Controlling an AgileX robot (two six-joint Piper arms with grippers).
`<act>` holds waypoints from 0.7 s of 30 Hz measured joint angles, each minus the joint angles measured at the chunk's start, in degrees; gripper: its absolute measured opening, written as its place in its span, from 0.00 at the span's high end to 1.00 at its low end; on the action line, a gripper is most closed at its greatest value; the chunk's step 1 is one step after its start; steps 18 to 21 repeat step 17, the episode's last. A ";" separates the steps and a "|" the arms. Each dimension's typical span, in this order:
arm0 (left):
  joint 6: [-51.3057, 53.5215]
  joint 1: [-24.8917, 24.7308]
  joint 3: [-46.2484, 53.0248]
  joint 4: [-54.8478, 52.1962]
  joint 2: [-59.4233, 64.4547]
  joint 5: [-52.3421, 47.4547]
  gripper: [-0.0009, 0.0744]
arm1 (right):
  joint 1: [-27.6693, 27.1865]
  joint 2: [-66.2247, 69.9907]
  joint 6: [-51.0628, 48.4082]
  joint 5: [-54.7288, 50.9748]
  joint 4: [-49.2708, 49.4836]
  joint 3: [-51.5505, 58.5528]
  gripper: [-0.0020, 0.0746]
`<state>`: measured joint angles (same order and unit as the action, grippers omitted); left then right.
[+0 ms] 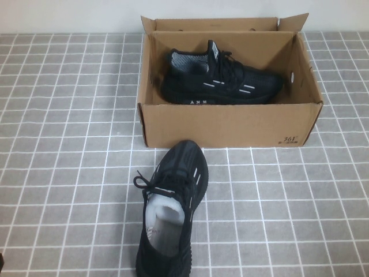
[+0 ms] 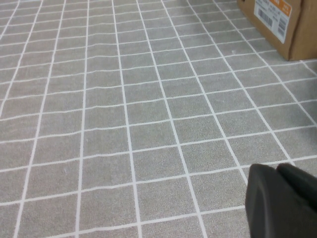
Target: Put shoes into padded shoe box
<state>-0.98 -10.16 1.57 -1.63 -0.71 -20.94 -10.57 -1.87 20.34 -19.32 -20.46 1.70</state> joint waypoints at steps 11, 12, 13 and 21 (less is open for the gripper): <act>0.00 0.00 0.00 0.00 0.00 0.00 0.99 | 0.00 0.00 0.00 0.00 -0.39 0.00 0.98; 0.00 0.00 0.00 0.00 0.00 0.00 0.99 | 0.00 0.00 0.00 0.00 -0.39 0.00 0.98; 0.00 0.00 0.00 0.00 0.00 0.00 0.99 | 0.00 0.00 0.00 0.00 -0.39 0.00 0.98; 0.00 0.00 0.00 0.00 0.00 0.00 0.99 | 0.00 0.00 0.00 0.00 -0.39 0.00 0.98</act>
